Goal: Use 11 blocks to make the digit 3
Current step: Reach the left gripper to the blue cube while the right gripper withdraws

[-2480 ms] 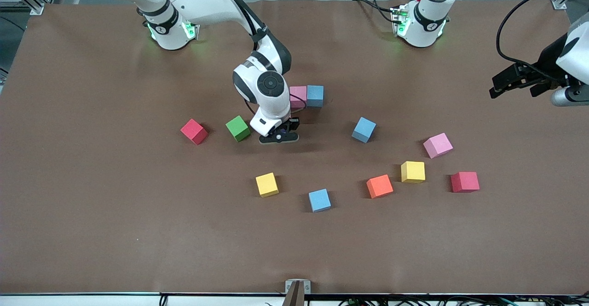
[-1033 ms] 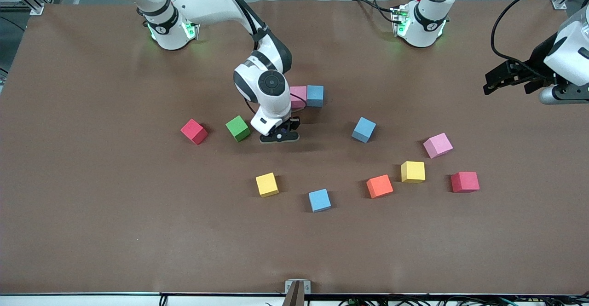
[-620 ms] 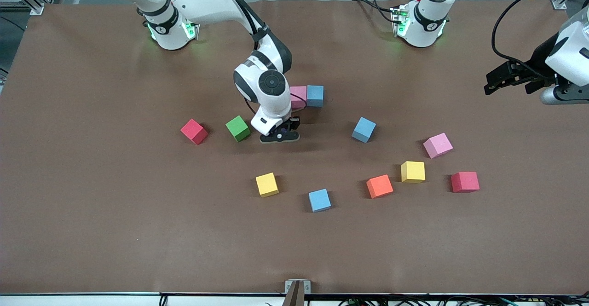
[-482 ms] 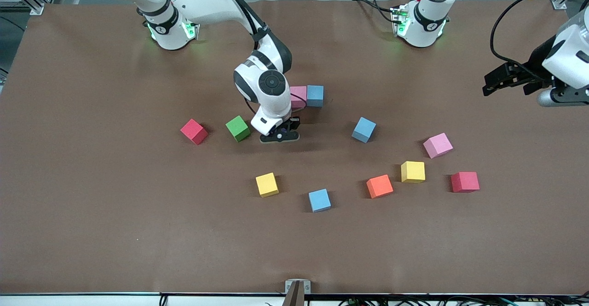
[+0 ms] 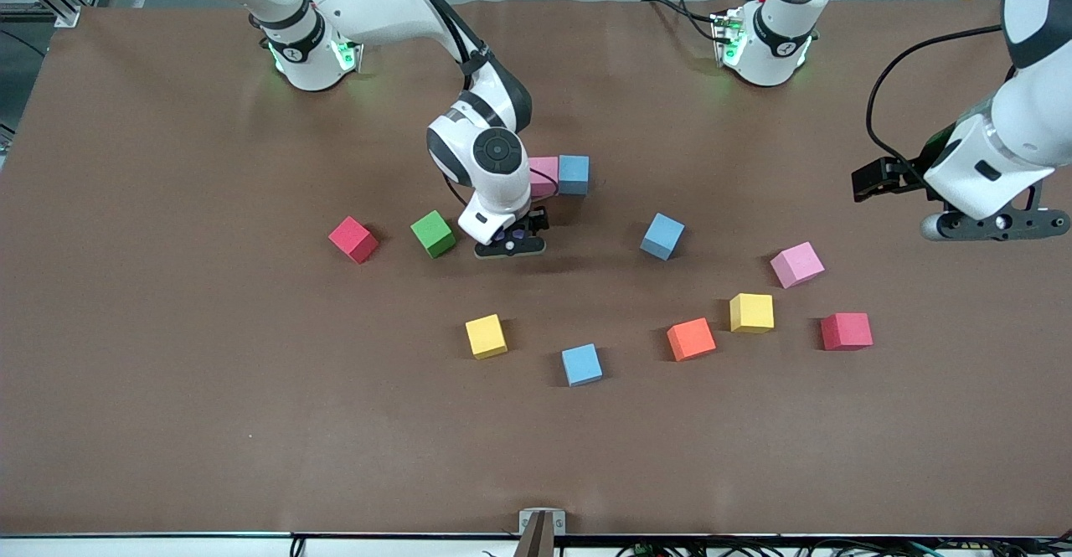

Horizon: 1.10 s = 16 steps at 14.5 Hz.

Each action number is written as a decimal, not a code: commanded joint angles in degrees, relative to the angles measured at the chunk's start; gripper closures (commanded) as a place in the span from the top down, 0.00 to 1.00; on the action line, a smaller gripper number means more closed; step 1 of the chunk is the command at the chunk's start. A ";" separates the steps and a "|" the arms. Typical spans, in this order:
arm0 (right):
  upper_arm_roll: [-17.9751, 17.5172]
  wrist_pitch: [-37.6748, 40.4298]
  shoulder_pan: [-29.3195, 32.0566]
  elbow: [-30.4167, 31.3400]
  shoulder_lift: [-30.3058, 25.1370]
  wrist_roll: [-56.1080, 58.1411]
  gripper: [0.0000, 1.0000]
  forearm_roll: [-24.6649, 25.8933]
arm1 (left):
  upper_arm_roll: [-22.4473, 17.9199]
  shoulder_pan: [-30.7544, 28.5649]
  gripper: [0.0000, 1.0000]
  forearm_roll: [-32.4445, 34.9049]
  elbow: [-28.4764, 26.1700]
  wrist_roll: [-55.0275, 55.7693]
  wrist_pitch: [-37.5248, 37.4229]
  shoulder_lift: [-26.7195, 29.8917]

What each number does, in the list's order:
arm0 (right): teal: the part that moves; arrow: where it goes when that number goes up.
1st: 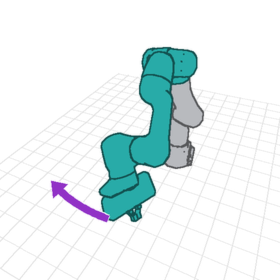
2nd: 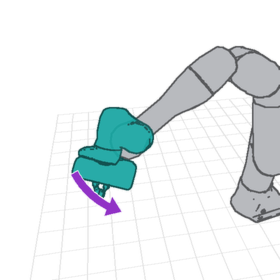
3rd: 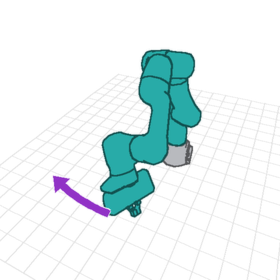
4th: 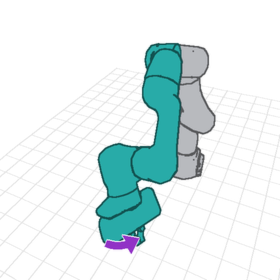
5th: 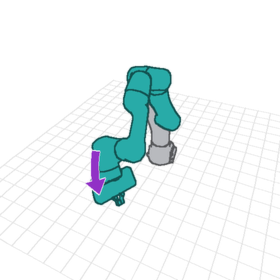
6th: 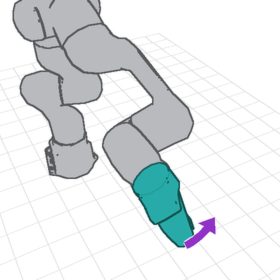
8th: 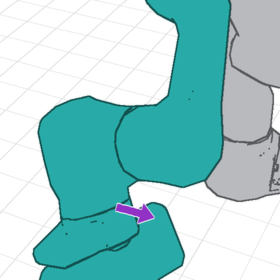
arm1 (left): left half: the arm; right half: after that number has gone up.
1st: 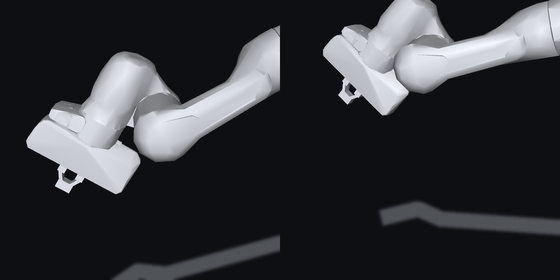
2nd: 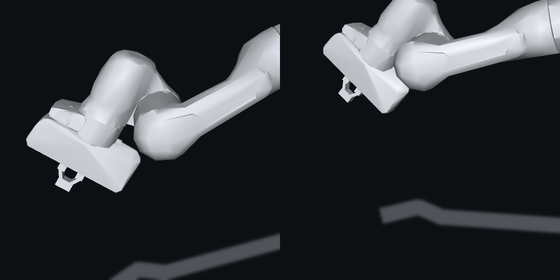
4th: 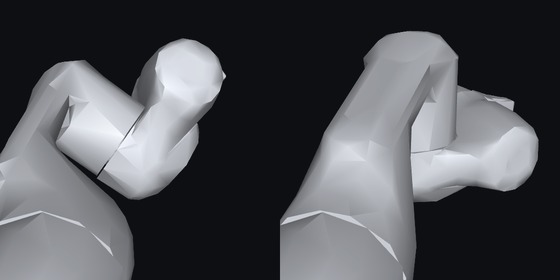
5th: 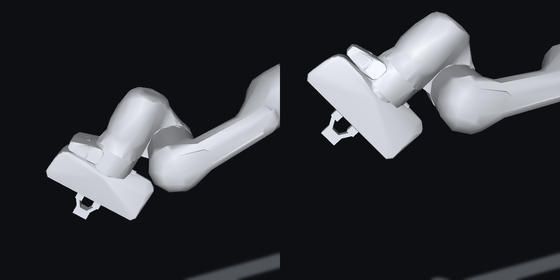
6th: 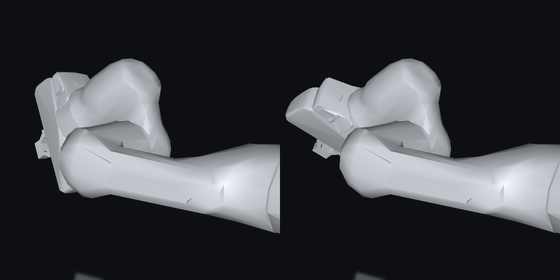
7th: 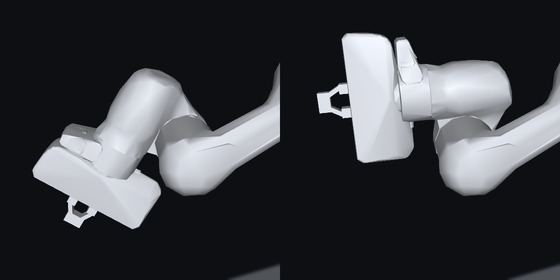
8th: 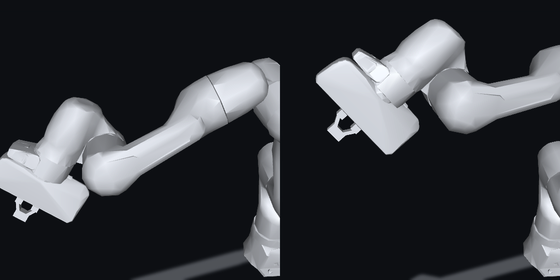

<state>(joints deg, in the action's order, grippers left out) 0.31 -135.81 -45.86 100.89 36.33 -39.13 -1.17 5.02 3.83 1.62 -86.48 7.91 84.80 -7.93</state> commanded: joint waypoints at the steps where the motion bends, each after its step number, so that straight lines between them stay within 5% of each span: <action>1: 0.12 0.19 0.07 0.36 -1.26 0.72 1.00 -0.23 | 0.87 1.09 1.00 1.11 0.26 0.96 0.45 -1.82; 8: 0.12 8.45 3.57 -3.42 -5.64 0.72 1.00 -0.93 | 3.68 1.53 1.00 -4.60 -8.87 17.72 9.93 -3.85; 16: 0.39 18.56 16.92 -3.60 -13.48 0.63 1.00 -0.23 | 11.49 1.45 1.00 -5.13 -24.51 46.45 27.94 -3.67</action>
<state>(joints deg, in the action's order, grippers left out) 1.60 -117.97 -33.01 95.70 24.37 -39.01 -1.34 14.86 5.52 -2.49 -105.93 47.25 107.95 -13.32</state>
